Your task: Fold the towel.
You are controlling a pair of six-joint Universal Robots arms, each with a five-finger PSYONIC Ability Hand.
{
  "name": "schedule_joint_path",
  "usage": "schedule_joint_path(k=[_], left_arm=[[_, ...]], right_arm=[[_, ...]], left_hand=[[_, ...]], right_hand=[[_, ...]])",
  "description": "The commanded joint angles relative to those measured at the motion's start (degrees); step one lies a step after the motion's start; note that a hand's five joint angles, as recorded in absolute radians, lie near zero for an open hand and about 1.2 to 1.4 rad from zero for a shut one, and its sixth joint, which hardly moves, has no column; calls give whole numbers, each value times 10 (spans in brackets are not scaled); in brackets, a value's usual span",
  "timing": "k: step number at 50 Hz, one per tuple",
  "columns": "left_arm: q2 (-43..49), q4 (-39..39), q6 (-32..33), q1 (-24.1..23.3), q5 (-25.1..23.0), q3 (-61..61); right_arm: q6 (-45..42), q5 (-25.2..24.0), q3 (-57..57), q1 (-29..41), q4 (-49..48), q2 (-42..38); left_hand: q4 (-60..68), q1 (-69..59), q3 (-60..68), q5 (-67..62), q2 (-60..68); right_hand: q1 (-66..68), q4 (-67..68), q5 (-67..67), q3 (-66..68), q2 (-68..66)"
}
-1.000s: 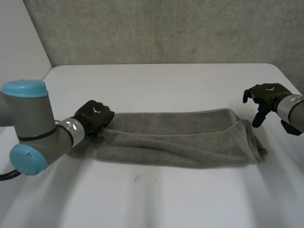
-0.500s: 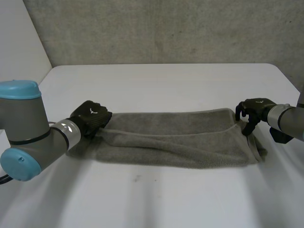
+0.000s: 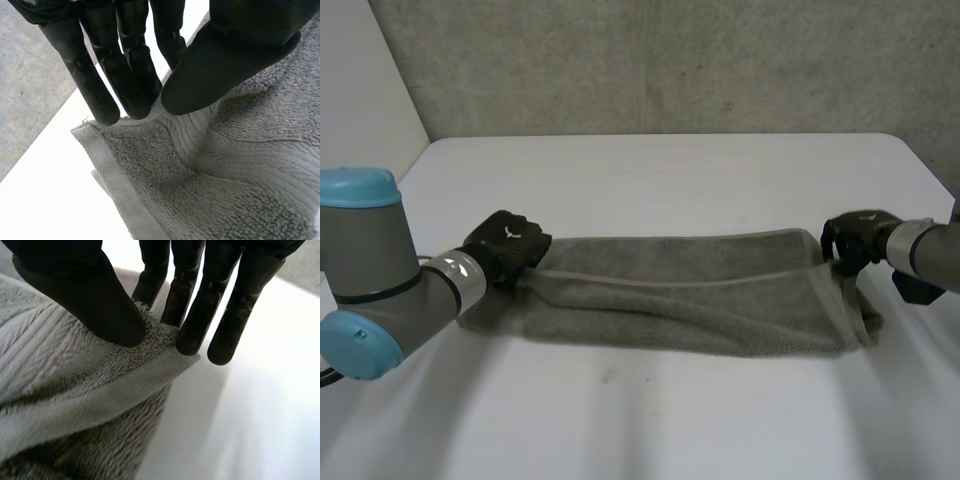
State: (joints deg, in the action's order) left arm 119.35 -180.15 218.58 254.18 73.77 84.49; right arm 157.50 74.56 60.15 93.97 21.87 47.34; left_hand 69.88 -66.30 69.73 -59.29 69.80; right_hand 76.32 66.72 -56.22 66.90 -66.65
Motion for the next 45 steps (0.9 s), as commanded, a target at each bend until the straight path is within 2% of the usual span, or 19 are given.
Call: schedule_joint_path(k=[1, 5, 7, 10, 12, 13, 15, 21, 23, 31, 35, 37, 40, 42, 43, 45], left_arm=[[-48, 2, -2, -1, 2, 1], [-90, 2, -13, -4, 2, 1], [-153, 6, -52, -4, 2, 3], [-185, 6, -76, -2, 2, 6], [-254, 6, -126, -2, 1, 16], [-255, 6, -127, -2, 1, 16], [-316, 9, -153, -1, 1, 17], [-388, 41, -156, 1, 1, 18], [-409, 75, -155, 9, 1, 2], [-411, 153, -156, 27, 1, -67], [-402, 164, -155, 35, 1, -71], [-394, 164, -154, 38, 1, -67], [-341, 165, -153, 39, 1, -63], [-277, 165, -152, 38, 1, -63], [-277, 165, -152, 38, 1, -63], [-241, 166, -149, 38, 1, -66]], right_arm=[[3, -6, 0, 3, -3, 92], [3, -13, 8, 5, -2, 152], [0, -23, 20, 6, -2, 215], [-2, -28, 29, 5, -2, 246], [-3, -35, 40, 1, -2, 304], [-3, -35, 40, 1, -2, 304], [-5, -39, 44, -3, 1, 365], [-39, -41, 40, -31, 19, 444], [-80, -42, 27, -56, 57, 476], [-113, -42, -16, -77, 109, 476], [-124, -43, -6, -77, 118, 468], [-157, -42, 22, -73, 128, 434], [-178, -35, 37, -70, 130, 409], [-215, -28, 58, -68, 130, 362], [-215, -28, 58, -68, 130, 362], [-235, -22, 59, -50, 130, 300]], left_hand=[[101, -137, 103, -107, 102], [101, -137, 103, -107, 102], [101, -137, 103, -107, 102], [101, -137, 103, -107, 102], [101, -137, 103, -107, 102], [101, -137, 103, -107, 102], [101, -137, 103, -107, 102], [101, -137, 103, -107, 102], [101, -137, 103, -107, 102], [101, -137, 103, -107, 102], [101, -137, 103, -107, 102], [101, -137, 103, -107, 102], [101, -137, 103, -107, 102], [101, -137, 103, -107, 102], [101, -137, 103, -107, 102], [101, -137, 103, -107, 102]], right_hand=[[37, 133, -138, 131, -134], [37, 133, -138, 131, -134], [37, 133, -138, 131, -134], [37, 133, -138, 131, -134], [37, 133, -138, 131, -134], [37, 133, -138, 131, -134], [37, 133, -138, 131, -134], [37, 133, -138, 131, -134], [37, 133, -138, 131, -134], [37, 133, -138, 131, -134], [37, 133, -138, 131, -134], [37, 133, -138, 131, -134], [37, 133, -138, 131, -134], [37, 133, -138, 131, -134], [37, 133, -138, 131, -134], [37, 133, -138, 131, -134]])
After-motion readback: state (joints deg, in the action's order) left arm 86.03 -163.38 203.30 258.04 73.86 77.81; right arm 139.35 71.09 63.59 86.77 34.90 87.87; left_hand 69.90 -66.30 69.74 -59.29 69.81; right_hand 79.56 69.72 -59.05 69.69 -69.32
